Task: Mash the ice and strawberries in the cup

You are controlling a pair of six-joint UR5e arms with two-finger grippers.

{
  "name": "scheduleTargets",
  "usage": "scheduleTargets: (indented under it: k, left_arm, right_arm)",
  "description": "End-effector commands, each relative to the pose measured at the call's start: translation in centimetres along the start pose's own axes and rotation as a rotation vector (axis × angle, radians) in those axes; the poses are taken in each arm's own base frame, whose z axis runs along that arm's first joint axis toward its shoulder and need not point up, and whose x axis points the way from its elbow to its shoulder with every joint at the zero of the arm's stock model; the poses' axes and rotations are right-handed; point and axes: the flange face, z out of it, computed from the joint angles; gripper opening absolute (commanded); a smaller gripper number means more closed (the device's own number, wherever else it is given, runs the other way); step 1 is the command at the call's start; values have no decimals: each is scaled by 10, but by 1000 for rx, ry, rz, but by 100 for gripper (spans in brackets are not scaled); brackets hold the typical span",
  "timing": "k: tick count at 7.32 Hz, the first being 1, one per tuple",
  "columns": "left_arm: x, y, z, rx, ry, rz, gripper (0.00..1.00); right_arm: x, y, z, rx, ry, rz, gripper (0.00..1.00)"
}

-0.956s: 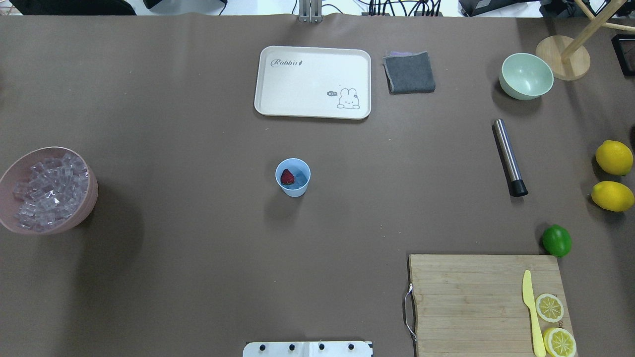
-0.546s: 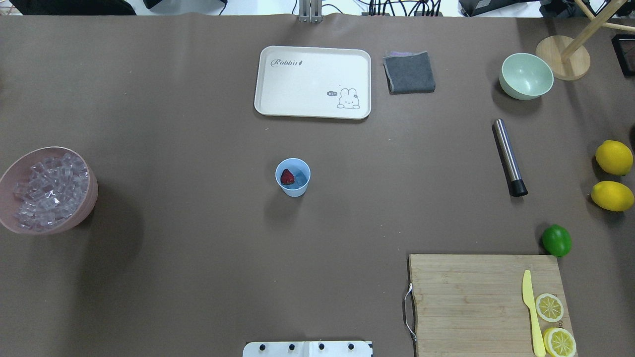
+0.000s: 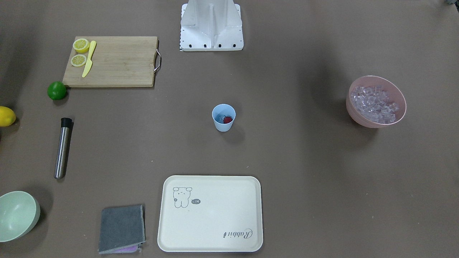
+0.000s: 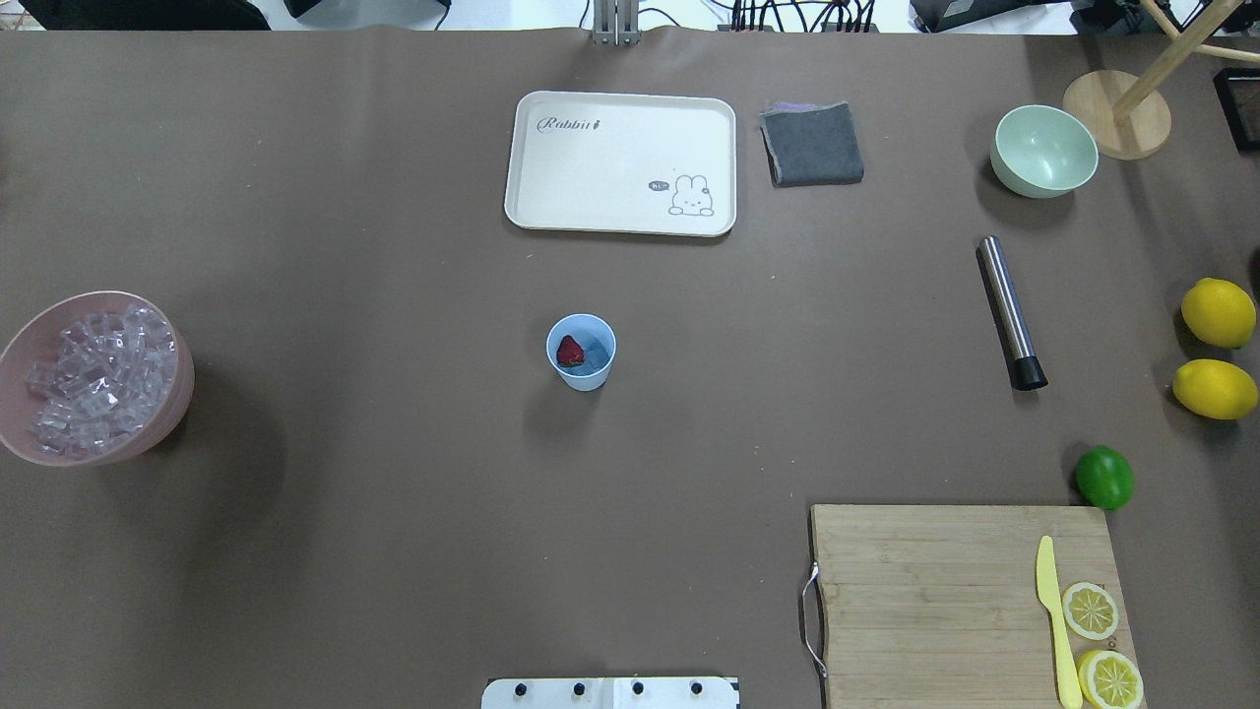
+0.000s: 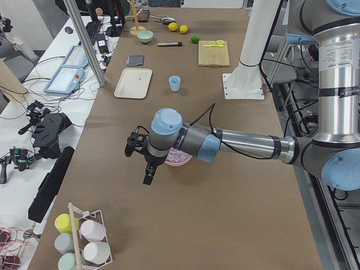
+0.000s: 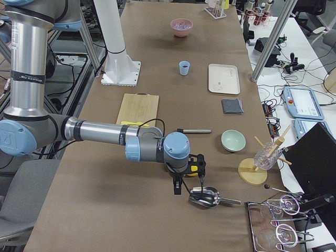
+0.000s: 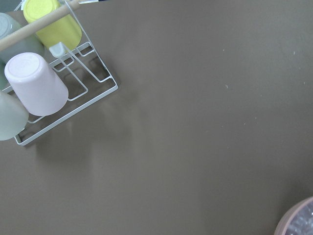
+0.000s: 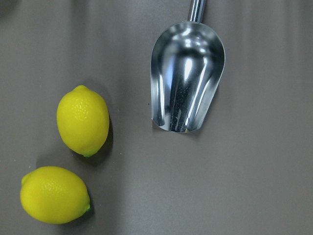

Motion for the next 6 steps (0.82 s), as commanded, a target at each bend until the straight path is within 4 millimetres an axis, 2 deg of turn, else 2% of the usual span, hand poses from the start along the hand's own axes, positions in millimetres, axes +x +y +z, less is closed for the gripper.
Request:
scheduleTargets:
  k: [1, 6]
  left_arm:
    - [-12, 15, 13, -32, -3, -20, 98]
    - [-17, 17, 16, -32, -4, -22, 98]
  right_arm:
    - [5, 2, 5, -7, 0, 7, 100]
    - [9, -1, 10, -14, 1, 14, 100]
